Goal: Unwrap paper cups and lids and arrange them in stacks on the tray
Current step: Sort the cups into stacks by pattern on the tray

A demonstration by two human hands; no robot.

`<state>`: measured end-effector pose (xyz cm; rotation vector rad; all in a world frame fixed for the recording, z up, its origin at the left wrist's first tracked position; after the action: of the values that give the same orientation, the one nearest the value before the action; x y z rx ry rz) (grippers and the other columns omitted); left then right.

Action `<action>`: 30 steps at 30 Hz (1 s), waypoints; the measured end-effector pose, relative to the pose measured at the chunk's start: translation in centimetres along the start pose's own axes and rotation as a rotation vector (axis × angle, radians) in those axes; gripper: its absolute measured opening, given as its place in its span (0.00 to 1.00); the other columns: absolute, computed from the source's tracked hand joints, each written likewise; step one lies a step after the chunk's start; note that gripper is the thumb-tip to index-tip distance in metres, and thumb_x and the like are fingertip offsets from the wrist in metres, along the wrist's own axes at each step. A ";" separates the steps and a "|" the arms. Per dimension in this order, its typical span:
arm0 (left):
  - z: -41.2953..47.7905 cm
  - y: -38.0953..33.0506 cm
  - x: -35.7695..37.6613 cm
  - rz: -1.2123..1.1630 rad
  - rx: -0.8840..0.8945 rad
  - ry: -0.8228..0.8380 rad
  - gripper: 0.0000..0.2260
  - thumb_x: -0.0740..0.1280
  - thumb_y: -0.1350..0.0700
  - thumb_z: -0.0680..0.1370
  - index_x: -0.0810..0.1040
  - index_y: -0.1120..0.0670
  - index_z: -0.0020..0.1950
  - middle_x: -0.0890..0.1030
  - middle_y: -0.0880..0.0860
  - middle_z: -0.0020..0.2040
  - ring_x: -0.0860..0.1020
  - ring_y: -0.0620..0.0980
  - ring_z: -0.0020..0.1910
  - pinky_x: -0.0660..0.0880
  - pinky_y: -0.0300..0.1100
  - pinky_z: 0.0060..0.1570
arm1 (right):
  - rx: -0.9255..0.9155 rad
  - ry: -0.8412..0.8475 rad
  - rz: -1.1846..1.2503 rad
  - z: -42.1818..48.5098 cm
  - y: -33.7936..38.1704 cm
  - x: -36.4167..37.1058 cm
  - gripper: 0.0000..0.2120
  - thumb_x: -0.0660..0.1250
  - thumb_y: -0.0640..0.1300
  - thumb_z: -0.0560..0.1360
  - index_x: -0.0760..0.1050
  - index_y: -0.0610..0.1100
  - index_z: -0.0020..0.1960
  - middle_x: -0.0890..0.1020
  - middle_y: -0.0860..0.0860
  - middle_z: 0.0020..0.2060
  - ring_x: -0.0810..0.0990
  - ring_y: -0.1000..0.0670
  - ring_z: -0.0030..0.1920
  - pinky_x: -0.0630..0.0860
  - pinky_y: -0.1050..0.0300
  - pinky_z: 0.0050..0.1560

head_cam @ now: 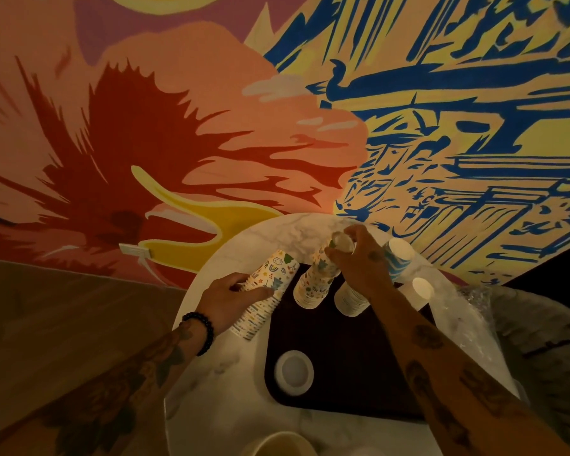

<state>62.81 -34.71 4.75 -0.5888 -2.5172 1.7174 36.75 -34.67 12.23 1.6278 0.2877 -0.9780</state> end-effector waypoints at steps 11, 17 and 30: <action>-0.2 -0.6 0.5 -0.015 0.009 0.014 0.35 0.74 0.30 0.53 0.82 0.44 0.56 0.84 0.47 0.52 0.83 0.47 0.49 0.80 0.49 0.54 | -0.003 0.101 -0.162 -1.3 -0.7 1.7 0.22 0.68 0.59 0.77 0.69 0.51 0.66 0.73 0.50 0.64 0.74 0.46 0.63 0.75 0.49 0.59; -0.2 -1.8 2.0 0.040 0.080 0.030 0.36 0.71 0.30 0.53 0.81 0.44 0.57 0.82 0.45 0.51 0.81 0.45 0.50 0.76 0.40 0.47 | 0.099 0.424 0.148 -2.4 2.0 1.6 0.23 0.68 0.66 0.74 0.72 0.53 0.63 0.82 0.51 0.54 0.84 0.51 0.41 0.75 0.60 0.31; 0.2 -1.4 2.4 0.095 0.131 0.092 0.34 0.75 0.32 0.56 0.80 0.44 0.58 0.81 0.45 0.54 0.79 0.44 0.52 0.76 0.41 0.50 | 0.076 0.315 0.267 -2.2 1.6 1.1 0.16 0.71 0.54 0.77 0.73 0.49 0.60 0.82 0.49 0.51 0.82 0.52 0.35 0.78 0.57 0.31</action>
<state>60.09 -34.53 5.48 -0.7698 -2.3296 1.8233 39.43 -33.51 12.56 1.8360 0.2393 -0.5353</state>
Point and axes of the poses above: each hand's wrist, its own z-axis towards the middle knuckle, its own x-axis out of the palm, y = z × x, the point moved 3 cm from there along z, towards the middle knuckle
